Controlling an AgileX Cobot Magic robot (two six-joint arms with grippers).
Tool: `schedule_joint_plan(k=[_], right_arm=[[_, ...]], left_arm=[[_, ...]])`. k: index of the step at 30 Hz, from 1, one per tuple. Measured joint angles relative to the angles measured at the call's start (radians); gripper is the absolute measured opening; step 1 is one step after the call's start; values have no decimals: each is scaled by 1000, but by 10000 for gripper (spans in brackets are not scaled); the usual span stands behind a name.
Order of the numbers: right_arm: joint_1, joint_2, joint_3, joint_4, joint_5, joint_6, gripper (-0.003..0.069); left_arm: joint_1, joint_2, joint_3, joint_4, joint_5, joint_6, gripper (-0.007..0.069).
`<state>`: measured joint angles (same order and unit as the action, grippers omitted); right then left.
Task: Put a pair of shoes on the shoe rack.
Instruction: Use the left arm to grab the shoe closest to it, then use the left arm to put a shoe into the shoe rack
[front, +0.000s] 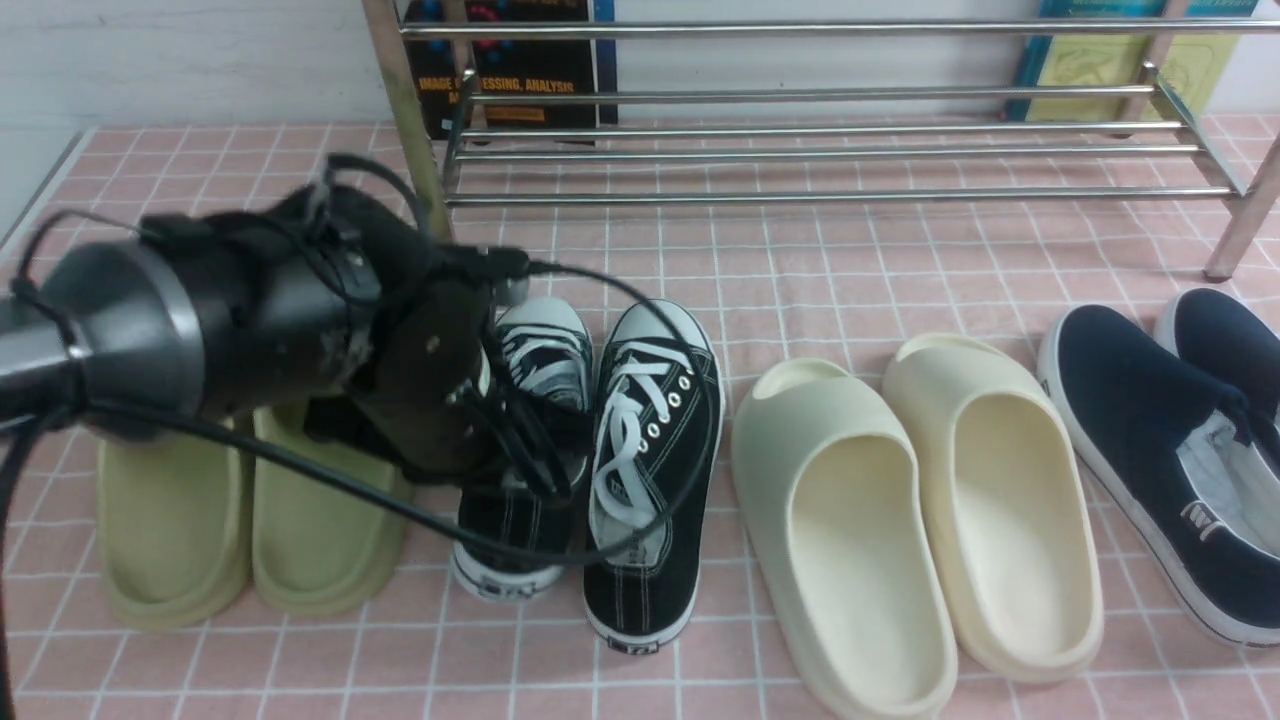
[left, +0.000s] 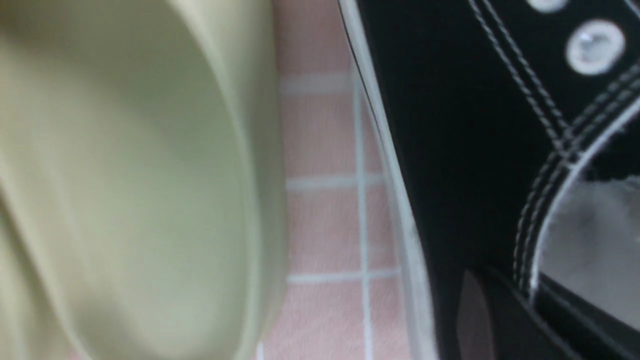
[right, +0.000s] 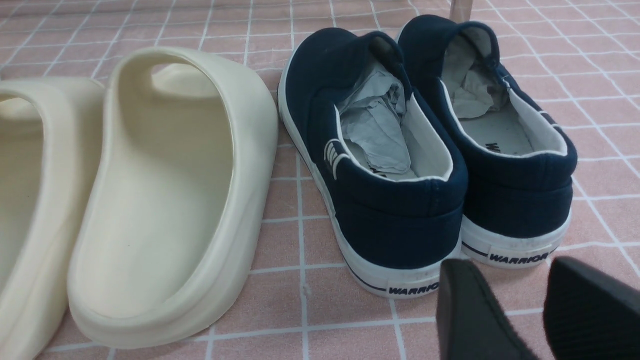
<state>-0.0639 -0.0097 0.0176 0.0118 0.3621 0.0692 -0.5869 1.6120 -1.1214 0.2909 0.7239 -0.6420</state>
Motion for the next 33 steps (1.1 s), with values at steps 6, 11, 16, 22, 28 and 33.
schedule_joint_plan(k=[6, 11, 16, 22, 28, 33], right_arm=[[0, 0, 0, 0, 0, 0, 243], [0, 0, 0, 0, 0, 0, 243], [0, 0, 0, 0, 0, 0, 243], [0, 0, 0, 0, 0, 0, 243], [0, 0, 0, 0, 0, 0, 243], [0, 0, 0, 1, 0, 0, 243]], left_arm=[[73, -29, -201, -57, 52, 88, 17], [158, 18, -297, -187, 20, 190, 17], [223, 91, -373, -272, -31, 263, 19], [273, 195, -430, -282, -173, 264, 22], [286, 305, -467, -291, -377, 264, 22], [286, 381, -479, -316, -511, 264, 24]])
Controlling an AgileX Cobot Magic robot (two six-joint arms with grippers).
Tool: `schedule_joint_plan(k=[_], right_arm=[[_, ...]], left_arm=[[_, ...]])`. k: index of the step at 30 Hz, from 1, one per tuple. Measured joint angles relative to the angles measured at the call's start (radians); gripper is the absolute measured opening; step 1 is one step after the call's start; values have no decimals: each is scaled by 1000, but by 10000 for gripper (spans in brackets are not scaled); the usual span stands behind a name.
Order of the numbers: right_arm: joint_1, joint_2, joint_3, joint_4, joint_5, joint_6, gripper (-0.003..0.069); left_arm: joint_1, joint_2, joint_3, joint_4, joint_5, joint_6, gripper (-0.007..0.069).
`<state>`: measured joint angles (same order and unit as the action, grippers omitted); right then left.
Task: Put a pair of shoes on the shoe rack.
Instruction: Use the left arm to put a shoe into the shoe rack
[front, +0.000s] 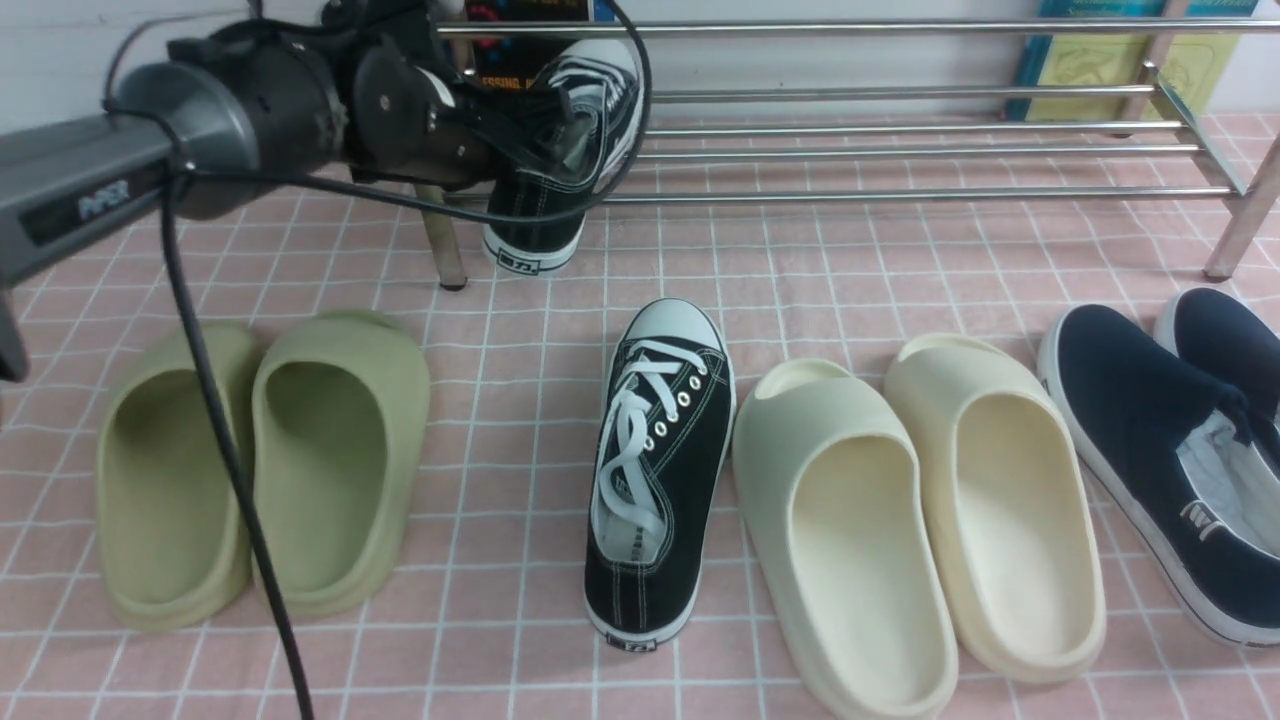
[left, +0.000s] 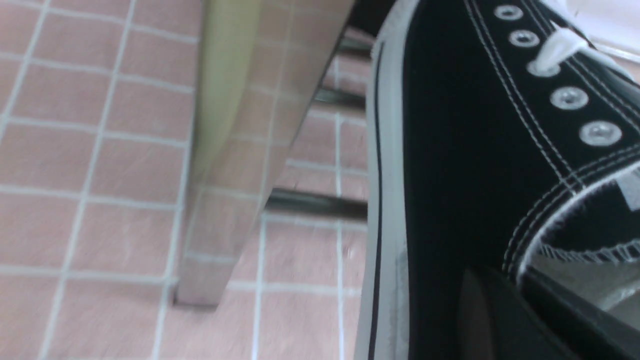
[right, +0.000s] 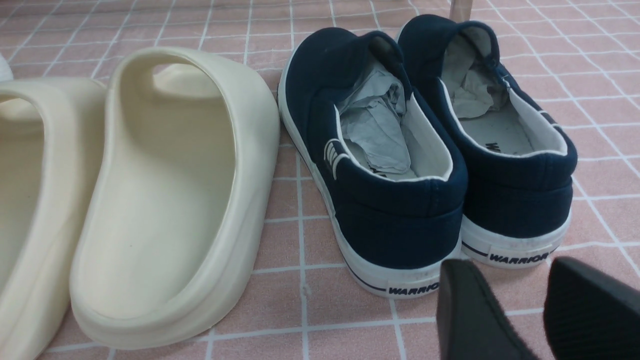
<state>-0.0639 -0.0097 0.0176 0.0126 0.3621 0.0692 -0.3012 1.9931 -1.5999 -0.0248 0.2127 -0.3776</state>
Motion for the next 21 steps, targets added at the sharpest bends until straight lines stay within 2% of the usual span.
schedule_joint_plan(k=[8, 12, 14, 15, 16, 18, 21], right_arm=[[0, 0, 0, 0, 0, 0, 243], [0, 0, 0, 0, 0, 0, 243], [0, 0, 0, 0, 0, 0, 243], [0, 0, 0, 0, 0, 0, 243], [0, 0, 0, 0, 0, 0, 243], [0, 0, 0, 0, 0, 0, 243], [0, 0, 0, 0, 0, 0, 243]], left_arm=[[4, 72, -6, -6, -143, 0, 55], [4, 88, -10, -6, -188, 0, 127], [4, 88, -10, -6, -193, 1, 184], [4, 82, -11, 4, -187, 1, 248], [4, 80, -11, 9, -176, 1, 265], [3, 38, -11, 45, -96, 1, 380], [3, -17, -11, 77, -3, 1, 454]])
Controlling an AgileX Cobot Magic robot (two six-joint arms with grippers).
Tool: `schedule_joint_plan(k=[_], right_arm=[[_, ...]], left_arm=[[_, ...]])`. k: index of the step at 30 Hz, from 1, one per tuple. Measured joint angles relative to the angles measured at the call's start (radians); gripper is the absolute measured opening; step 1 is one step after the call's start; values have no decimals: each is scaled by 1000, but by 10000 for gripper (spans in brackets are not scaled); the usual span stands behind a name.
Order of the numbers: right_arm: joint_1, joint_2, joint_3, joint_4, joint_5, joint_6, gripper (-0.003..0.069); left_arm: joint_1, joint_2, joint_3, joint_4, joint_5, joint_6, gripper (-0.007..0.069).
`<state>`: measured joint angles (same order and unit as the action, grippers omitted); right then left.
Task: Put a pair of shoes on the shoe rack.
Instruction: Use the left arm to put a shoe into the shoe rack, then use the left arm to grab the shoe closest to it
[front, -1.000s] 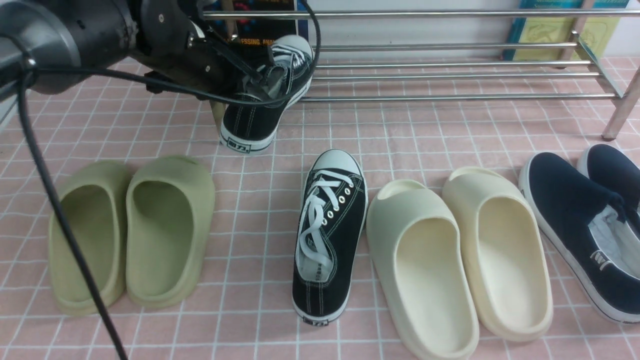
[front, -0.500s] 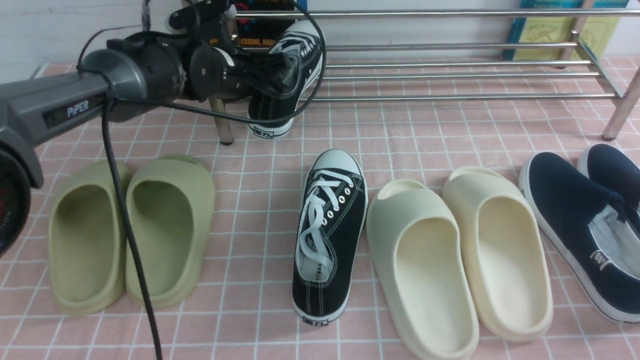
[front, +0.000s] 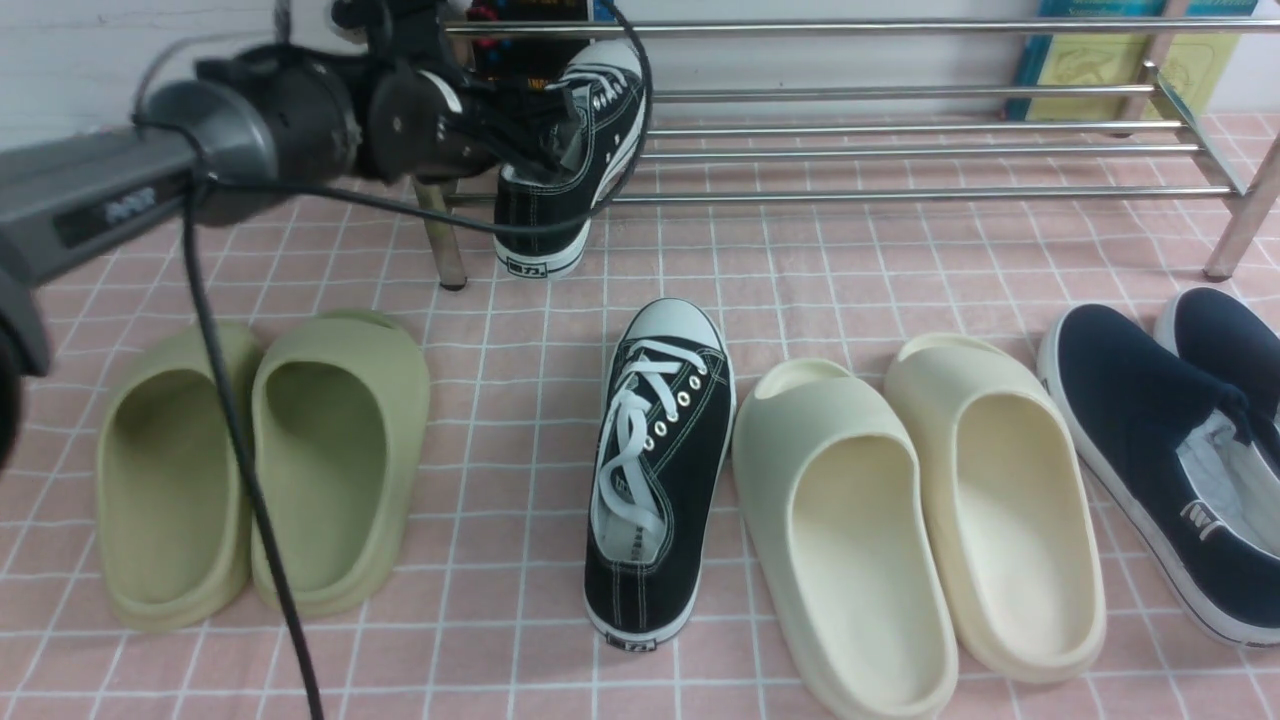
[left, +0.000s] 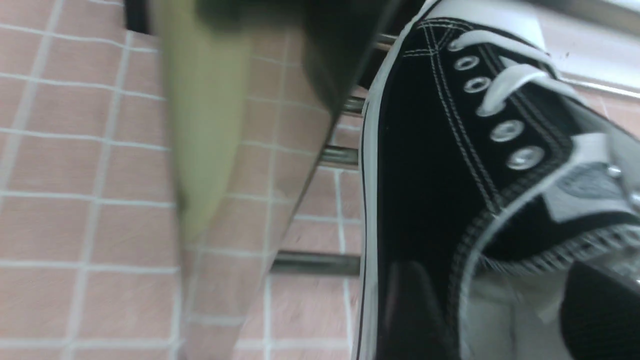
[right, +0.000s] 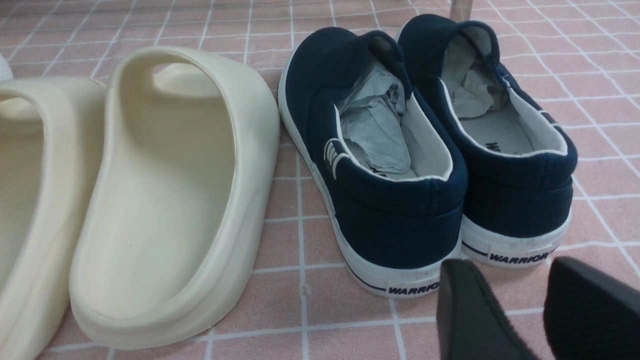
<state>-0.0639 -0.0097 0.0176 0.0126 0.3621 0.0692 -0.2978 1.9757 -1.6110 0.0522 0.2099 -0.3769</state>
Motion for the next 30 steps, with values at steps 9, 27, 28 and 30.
schedule_joint_plan(k=[9, 27, 28, 30], right_arm=[[0, 0, 0, 0, 0, 0, 243], [0, 0, 0, 0, 0, 0, 243], [0, 0, 0, 0, 0, 0, 243], [0, 0, 0, -1, 0, 0, 243]], left_arm=[[0, -211, -3, -32, 555, 124, 535], [-308, -222, 412, -250, 472, 284, 525], [-309, -214, 414, -203, 438, 234, 501], [-309, -201, 414, -137, 412, 176, 455]])
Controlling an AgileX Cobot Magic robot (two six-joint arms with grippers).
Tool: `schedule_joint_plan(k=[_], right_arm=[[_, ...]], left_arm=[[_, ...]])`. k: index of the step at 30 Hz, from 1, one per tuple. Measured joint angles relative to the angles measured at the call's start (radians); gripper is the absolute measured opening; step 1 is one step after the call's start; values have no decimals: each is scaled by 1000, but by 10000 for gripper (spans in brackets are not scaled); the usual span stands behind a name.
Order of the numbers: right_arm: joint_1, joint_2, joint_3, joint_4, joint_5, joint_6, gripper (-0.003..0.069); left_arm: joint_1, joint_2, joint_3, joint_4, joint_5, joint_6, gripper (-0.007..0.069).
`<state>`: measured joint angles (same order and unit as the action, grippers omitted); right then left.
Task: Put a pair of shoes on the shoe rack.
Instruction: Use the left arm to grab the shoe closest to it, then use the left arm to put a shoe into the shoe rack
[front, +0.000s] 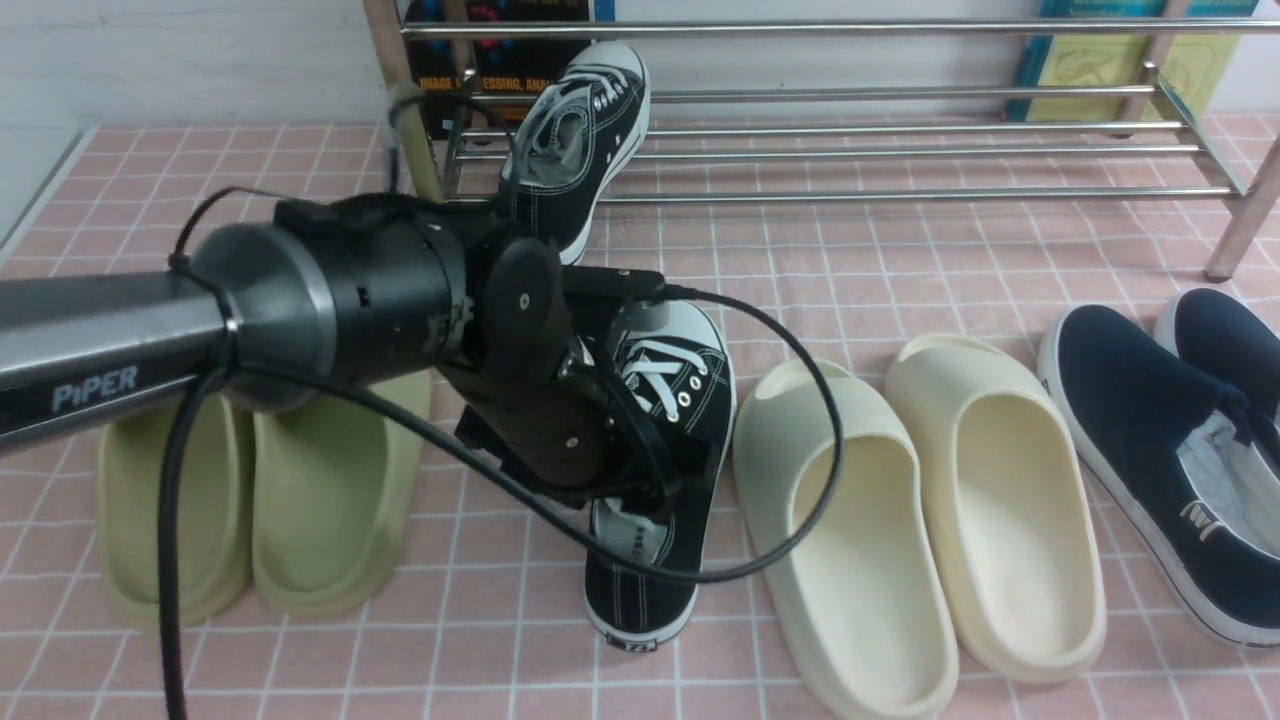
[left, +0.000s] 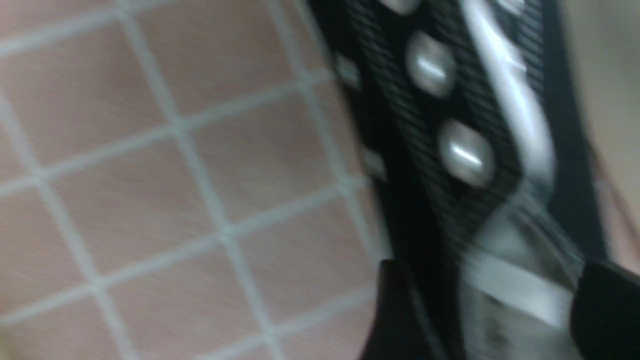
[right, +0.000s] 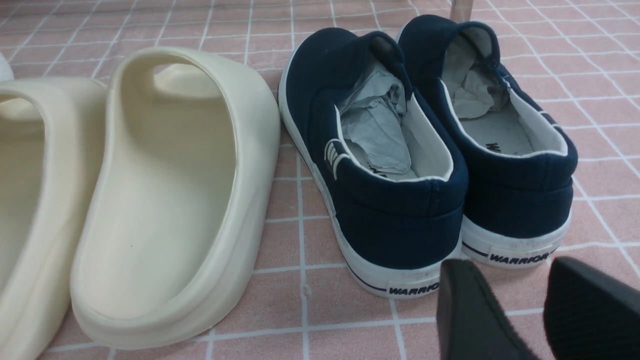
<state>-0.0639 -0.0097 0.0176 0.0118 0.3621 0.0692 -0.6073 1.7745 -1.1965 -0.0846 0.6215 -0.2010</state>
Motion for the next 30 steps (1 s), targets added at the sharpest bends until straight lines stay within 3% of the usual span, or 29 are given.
schedule_joint_plan(k=[5, 6, 7, 8, 10, 15, 20, 30], right_arm=[[0, 0, 0, 0, 0, 0, 243], [0, 0, 0, 0, 0, 0, 243], [0, 0, 0, 0, 0, 0, 243], [0, 0, 0, 0, 0, 0, 243], [0, 0, 0, 0, 0, 0, 243], [0, 0, 0, 0, 0, 0, 243], [0, 0, 0, 0, 0, 0, 243], [0, 0, 0, 0, 0, 0, 243]], left_arm=[[2, 44, 0, 151, -14, -131, 248], [2, 51, 1, 162, -14, -142, 183], [2, 51, 1, 164, -14, -144, 171], [1, 49, 1, 164, -14, -152, 85], [1, 30, -4, 168, 1, -154, 27], [2, -80, -87, 184, 114, -153, 17], [10, -131, -244, 156, 121, -150, 18], [89, 84, -494, 120, 123, -150, 18]])
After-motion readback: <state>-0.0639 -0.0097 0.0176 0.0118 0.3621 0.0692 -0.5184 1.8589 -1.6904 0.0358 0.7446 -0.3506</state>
